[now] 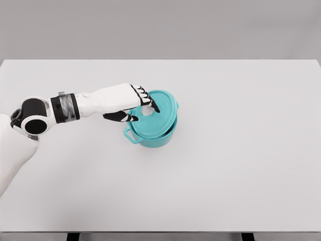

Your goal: Cover the pot with left arm

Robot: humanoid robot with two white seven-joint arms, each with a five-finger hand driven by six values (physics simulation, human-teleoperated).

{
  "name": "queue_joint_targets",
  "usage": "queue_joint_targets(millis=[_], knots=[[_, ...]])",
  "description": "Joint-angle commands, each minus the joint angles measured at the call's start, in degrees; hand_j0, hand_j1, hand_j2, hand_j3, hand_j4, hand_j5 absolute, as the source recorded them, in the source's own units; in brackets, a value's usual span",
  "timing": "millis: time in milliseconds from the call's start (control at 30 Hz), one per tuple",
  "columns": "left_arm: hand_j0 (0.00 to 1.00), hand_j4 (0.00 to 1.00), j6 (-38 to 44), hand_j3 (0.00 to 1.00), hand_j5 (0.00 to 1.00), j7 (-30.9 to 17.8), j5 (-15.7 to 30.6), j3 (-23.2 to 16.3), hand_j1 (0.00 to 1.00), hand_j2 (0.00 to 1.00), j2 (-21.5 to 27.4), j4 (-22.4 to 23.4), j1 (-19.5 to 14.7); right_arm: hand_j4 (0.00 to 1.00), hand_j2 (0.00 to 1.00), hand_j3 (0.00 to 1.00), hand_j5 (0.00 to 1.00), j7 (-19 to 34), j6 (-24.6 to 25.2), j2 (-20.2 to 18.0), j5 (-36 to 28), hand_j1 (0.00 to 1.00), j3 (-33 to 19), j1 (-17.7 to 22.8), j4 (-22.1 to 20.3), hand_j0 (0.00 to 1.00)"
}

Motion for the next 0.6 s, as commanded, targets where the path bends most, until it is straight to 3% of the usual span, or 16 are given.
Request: queue_joint_targets(millis=[0, 567], knots=[[0.75, 0.75, 0.2, 0.75, 0.75, 0.0, 0.3, 0.0, 0.75, 0.75, 0.0, 0.0, 0.0, 1.00, 1.00, 1.00, 1.00, 0.0, 0.0, 0.0, 0.0, 1.00, 0.0, 0.0, 0.0, 1.00], [0.78, 0.78, 0.2, 0.78, 0.78, 0.0, 0.4, 0.1, 0.78, 0.78, 0.1, -0.2, 0.0, 1.00, 1.00, 1.00, 1.00, 0.0, 0.0, 0.0, 0.0, 1.00, 0.0, 0.0, 0.0, 1.00]])
